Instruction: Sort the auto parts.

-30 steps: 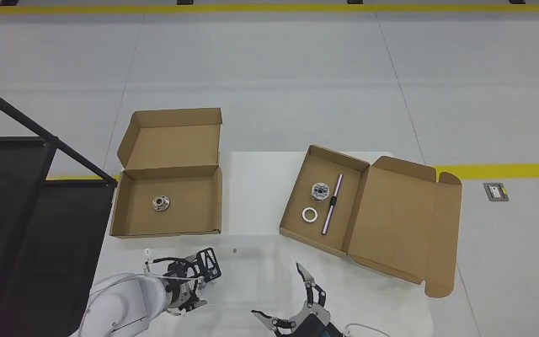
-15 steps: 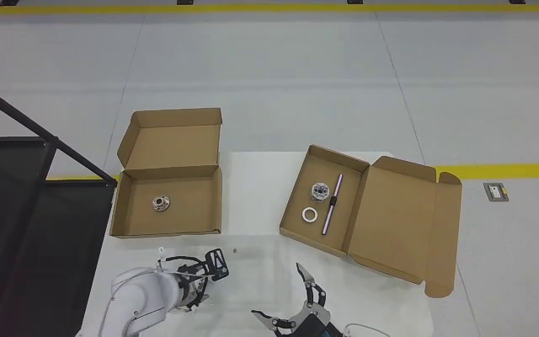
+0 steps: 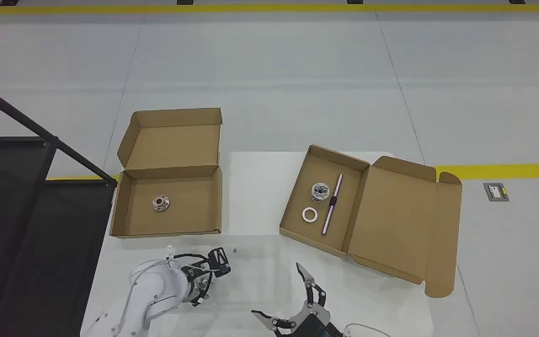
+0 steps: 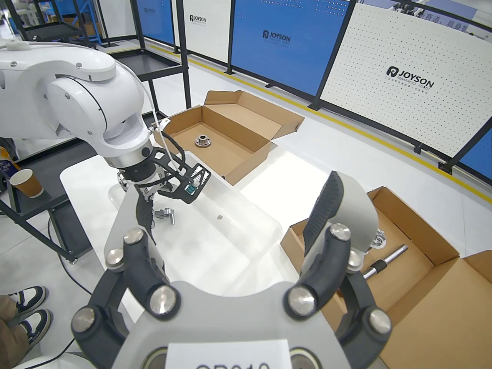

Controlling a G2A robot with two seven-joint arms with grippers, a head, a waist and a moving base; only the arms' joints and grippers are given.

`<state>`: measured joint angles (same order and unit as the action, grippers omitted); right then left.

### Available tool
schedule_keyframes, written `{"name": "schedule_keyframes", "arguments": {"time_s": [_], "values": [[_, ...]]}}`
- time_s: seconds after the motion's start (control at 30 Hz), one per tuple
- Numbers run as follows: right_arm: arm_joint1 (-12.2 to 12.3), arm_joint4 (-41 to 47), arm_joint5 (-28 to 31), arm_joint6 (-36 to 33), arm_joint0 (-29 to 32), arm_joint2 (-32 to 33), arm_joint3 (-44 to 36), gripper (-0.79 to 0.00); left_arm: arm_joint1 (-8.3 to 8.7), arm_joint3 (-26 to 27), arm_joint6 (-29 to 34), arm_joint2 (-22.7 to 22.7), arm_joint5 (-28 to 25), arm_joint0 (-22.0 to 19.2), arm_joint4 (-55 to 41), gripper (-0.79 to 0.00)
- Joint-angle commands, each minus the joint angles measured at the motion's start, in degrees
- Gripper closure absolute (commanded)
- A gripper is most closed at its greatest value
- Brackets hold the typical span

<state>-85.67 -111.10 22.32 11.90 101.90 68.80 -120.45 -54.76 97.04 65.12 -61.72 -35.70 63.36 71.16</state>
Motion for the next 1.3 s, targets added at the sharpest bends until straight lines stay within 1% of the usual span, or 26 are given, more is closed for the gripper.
{"name": "schedule_keyframes", "arguments": {"time_s": [0.0, 0.03, 0.07, 0.1, 0.13, 0.2, 0.23, 0.3, 0.33, 0.37, 0.4, 0.43, 0.47, 0.53, 0.63, 0.73, 0.8, 0.9, 0.97, 1.03, 1.13, 1.2, 1.27], "values": [[0.0, 0.0, 0.0, 0.0, 0.0, 0.0, 0.0, -0.785, -0.26, -1.11, 0.12, 0.97, 0.19, -1.07, -0.13, -0.533], [0.0, 0.0, 0.0, 0.0, 0.0, 0.0, 0.0, -0.785, -0.36, -1.47, 0.26, 1.3, 0.24, -1.43, -0.22, -0.48], [0.0, 0.0, 0.0, 0.0, 0.0, 0.0, 0.0, -0.785, -0.44, -1.86, 0.42, 1.56, 0.31, -1.76, -0.41, -0.446], [0.0, 0.0, 0.0, 0.0, 0.0, 0.0, 0.0, -0.785, -0.52, -2.19, 0.56, 1.78, 0.35, -2.07, -0.6, -0.437], [0.0, 0.0, 0.0, 0.0, 0.0, 0.0, 0.0, -0.785, -0.58, -2.45, 0.65, 1.95, 0.36, -2.36, -0.74, -0.397], [0.0, 0.0, 0.0, 0.0, 0.0, 0.0, 0.0, -0.785, -0.68, -2.93, 0.79, 2.26, 0.38, -2.82, -0.98, -0.348], [0.0, 0.0, 0.0, 0.0, 0.0, 0.0, 0.0, -0.785, -0.72, -3.09, 0.85, 2.37, 0.45, -3.0, -0.99, -0.336], [0.0, 0.0, 0.0, 0.0, 0.0, 0.0, 0.0, -0.785, -0.79, -3.32, 0.81, 2.58, 0.63, -3.28, -1.11, -0.265], [0.0, 0.0, 0.0, 0.0, 0.0, 0.0, 0.0, -0.785, -0.83, -3.39, 0.83, 2.69, 0.67, -3.4, -1.14, -0.249], [0.0, 0.0, 0.0, 0.0, 0.0, 0.0, 0.0, -0.785, -0.86, -3.38, 0.86, 2.78, 0.72, -3.52, -1.17, -0.175], [0.0, 0.0, 0.0, 0.0, 0.0, 0.0, 0.0, -0.785, -0.87, -3.18, 0.84, 2.86, 0.74, -3.58, -1.17, -0.071], [0.0, 0.0, 0.0, 0.0, 0.0, 0.0, 0.0, -0.785, -0.86, -2.7, 0.69, 2.83, 0.66, -3.52, -1.31, -0.022], [0.0, 0.0, 0.0, 0.0, 0.0, 0.0, 0.0, -0.785, -0.79, -1.95, 0.57, 2.58, 0.59, -3.33, -1.38, 0.0], [0.0, 0.0, 0.0, 0.0, 0.0, 0.0, 0.0, -0.785, -0.46, 0.68, 0.21, 1.54, -0.63, -2.25, -2.54, 0.0], [0.0, 0.0, 0.0, 0.0, 0.0, 0.0, 0.0, -0.785, 0.5, 5.99, 0.37, -2.32, -2.5, 0.1, -4.76, 0.0], [0.0, 0.0, 0.0, 0.0, 0.0, 0.0, 0.0, -0.785, 1.61, 12.25, -0.45, -7.83, -3.71, 3.21, -6.99, 0.0], [0.0, 0.0, 0.0, 0.0, 0.0, 0.0, 0.0, -0.785, 2.24, 16.23, -2.36, -12.14, -3.32, 5.48, -8.09, 0.0], [0.0, 0.0, 0.0, 0.0, 0.0, 0.0, 0.0, -0.785, 2.95, 20.25, -6.66, -18.68, -2.72, 8.8, -10.26, 0.0], [0.0, 0.0, 0.0, 0.0, 0.0, 0.0, 0.0, -0.785, 3.32, 21.25, -9.42, -22.8, -3.61, 10.43, -13.36, 0.0], [0.0, 0.0, 0.0, 0.0, 0.0, 0.0, 0.0, -0.785, 3.61, 21.48, -11.61, -26.85, -3.34, 11.15, -15.49, 0.0], [0.0, 0.0, 0.0, 0.0, 0.0, 0.0, 0.0, -0.785, 3.87, 19.6, -14.15, -31.16, -2.53, 10.91, -19.02, 0.0], [0.0, 0.0, 0.0, 0.0, 0.0, 0.0, 0.0, -0.785, 4.01, 16.62, -15.28, -33.04, -2.21, 9.56, -22.8, 0.0], [0.0, 0.0, 0.0, 0.0, 0.0, 0.0, 0.0, -0.785, 4.01, 16.62, -15.28, -33.04, -2.21, 9.56, -22.8, 0.0]]}}
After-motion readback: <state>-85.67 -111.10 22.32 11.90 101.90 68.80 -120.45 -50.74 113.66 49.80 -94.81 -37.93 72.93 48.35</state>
